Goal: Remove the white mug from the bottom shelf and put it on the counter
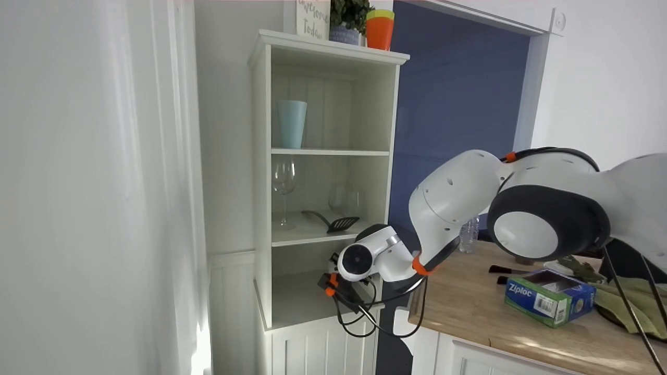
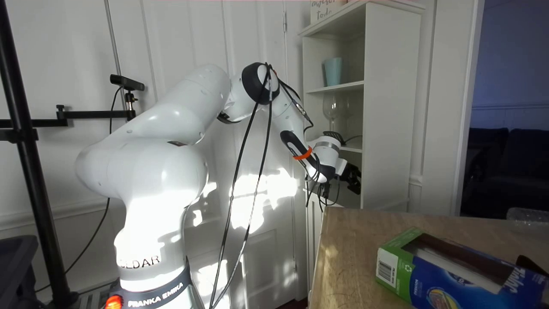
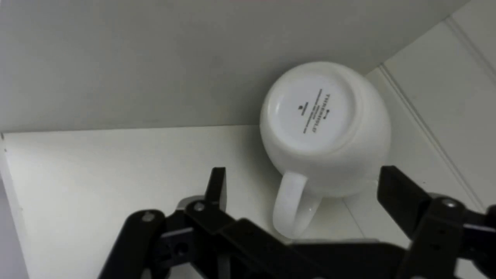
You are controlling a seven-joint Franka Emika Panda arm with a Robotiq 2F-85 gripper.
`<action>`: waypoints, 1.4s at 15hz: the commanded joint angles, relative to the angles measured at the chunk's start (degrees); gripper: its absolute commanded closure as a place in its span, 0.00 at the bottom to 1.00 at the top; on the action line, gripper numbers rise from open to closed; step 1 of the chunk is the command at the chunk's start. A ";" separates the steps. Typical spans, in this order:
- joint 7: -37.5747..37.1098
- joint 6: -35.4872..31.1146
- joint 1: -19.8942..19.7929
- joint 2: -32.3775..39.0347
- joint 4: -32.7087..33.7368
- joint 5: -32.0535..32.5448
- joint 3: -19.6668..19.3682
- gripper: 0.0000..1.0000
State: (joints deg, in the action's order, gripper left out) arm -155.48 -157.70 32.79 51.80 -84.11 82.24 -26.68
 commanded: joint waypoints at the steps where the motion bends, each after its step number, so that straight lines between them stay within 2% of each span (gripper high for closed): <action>1: -1.84 -0.71 -0.01 2.81 2.18 -2.61 -1.20 0.00; 11: -1.81 -2.38 0.25 4.83 2.95 -9.34 -3.49 0.00; 16: -1.80 -2.07 2.07 4.83 3.26 -9.76 -5.72 0.00; 21: -1.80 -1.16 3.35 2.61 0.29 -9.89 -5.39 0.00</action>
State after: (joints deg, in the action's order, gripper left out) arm -155.48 -158.77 34.29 55.17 -82.35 73.89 -30.68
